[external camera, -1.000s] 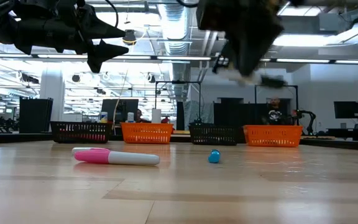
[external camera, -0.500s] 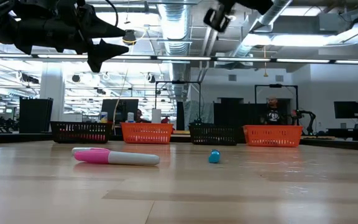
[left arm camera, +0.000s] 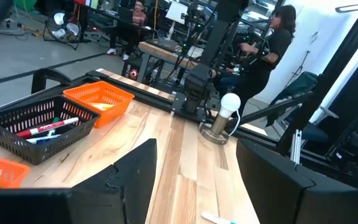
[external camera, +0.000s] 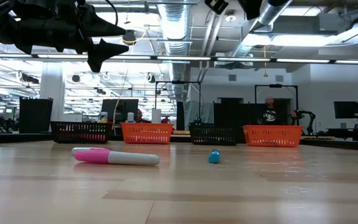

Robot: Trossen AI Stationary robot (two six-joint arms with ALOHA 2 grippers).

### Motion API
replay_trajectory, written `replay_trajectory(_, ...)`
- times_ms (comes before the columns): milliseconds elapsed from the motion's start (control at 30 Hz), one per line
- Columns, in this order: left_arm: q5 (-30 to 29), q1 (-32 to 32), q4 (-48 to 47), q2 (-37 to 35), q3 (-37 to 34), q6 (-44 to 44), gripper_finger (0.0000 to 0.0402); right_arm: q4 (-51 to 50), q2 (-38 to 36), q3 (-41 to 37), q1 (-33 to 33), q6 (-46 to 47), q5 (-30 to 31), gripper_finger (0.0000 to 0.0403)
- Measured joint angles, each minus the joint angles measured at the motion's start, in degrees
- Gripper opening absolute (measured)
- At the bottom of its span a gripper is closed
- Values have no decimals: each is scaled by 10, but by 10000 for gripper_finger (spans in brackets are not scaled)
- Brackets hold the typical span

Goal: Pick & Place Markers
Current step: Put the small black highlighter pen into the right orange bin

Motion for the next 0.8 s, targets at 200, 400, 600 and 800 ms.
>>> replay_trajectory(200, 0, 0, 4, 0, 0, 0, 220, -20, 0, 0, -12, -15, -5, 22)
replay_trajectory(400, 0, 0, 4, 0, 0, 0, 220, -209, 3, 0, -43, -178, 50, 23)
replay_trajectory(600, 0, 0, 4, 0, 0, 0, 220, -532, 3, 0, -93, -440, 274, 26)
replay_trajectory(800, 0, 0, 4, 0, 0, 0, 220, -651, 3, 0, -134, -516, 638, 25)
